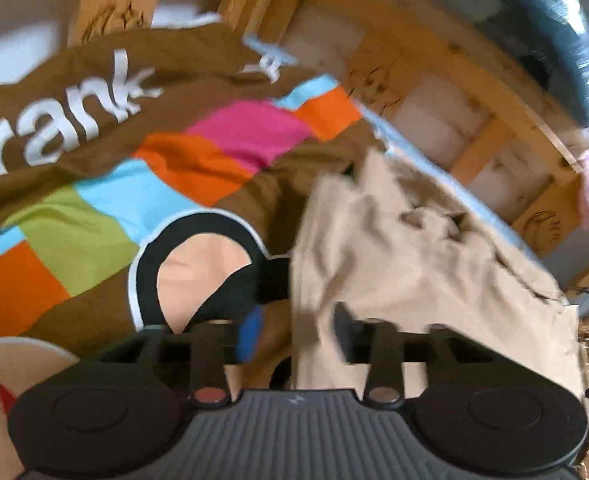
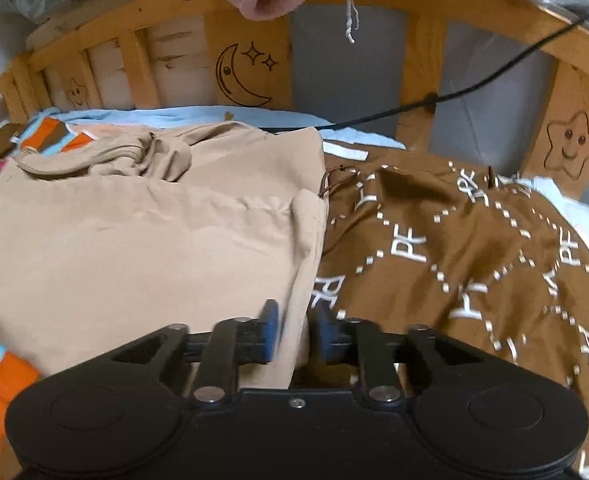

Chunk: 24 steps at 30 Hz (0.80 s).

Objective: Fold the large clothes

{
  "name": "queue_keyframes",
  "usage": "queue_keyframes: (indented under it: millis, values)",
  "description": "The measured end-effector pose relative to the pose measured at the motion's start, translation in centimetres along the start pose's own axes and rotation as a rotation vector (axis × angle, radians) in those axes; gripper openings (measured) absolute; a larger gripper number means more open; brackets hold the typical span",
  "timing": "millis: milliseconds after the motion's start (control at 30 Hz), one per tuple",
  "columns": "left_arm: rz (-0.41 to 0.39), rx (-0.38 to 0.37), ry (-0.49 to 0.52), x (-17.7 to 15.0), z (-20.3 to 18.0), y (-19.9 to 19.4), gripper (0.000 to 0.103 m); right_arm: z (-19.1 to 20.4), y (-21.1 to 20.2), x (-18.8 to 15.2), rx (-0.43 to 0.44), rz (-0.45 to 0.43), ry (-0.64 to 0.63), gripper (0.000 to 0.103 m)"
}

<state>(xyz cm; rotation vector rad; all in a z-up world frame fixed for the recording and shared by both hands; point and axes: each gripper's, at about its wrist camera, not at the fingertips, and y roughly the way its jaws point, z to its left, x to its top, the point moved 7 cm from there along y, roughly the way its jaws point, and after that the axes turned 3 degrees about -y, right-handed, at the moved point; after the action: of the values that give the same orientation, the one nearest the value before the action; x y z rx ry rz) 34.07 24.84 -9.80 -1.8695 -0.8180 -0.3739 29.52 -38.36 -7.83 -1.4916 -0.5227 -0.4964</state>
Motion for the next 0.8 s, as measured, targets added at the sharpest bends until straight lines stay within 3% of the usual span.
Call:
queue_keyframes:
  millis: [67,167,300,400,467,533,600,667,800]
  values:
    - [-0.004,-0.051,-0.016,-0.8,-0.1,-1.3,0.059,0.5,-1.3,-0.3,0.061,0.024,-0.021,0.062]
    - [0.022,-0.089,-0.063,-2.6,0.1,-2.0,0.064,1.2,-2.2,-1.2,0.149,0.109,-0.073,0.075]
    - [0.106,-0.124,-0.163,-5.2,0.9,-0.4,0.062,1.3,-1.9,-2.9,0.183,0.194,-0.026,0.076]
    - [0.119,-0.144,-0.215,-5.9,0.9,0.9,0.047,1.0,-0.7,-3.2,0.254,0.216,0.134,0.076]
    - [0.119,-0.142,-0.25,-5.9,0.8,1.4,0.034,1.0,-0.3,-2.9,0.293,0.223,0.199,0.064]
    - [0.118,-0.123,-0.281,-5.6,0.8,1.7,0.025,0.7,-0.1,-2.6,0.309,0.239,0.299,0.06]
    - [0.113,-0.104,-0.292,-5.3,0.6,1.6,0.016,0.3,-0.2,-2.0,0.32,0.238,0.354,0.045]
    - [0.116,-0.079,-0.279,-5.1,0.0,1.6,0.006,-0.1,0.1,-1.6,0.293,0.247,0.379,0.012]
    - [0.097,-0.026,-0.243,-4.3,-1.6,0.4,0.001,0.1,0.3,-1.2,0.237,0.274,0.342,0.003]
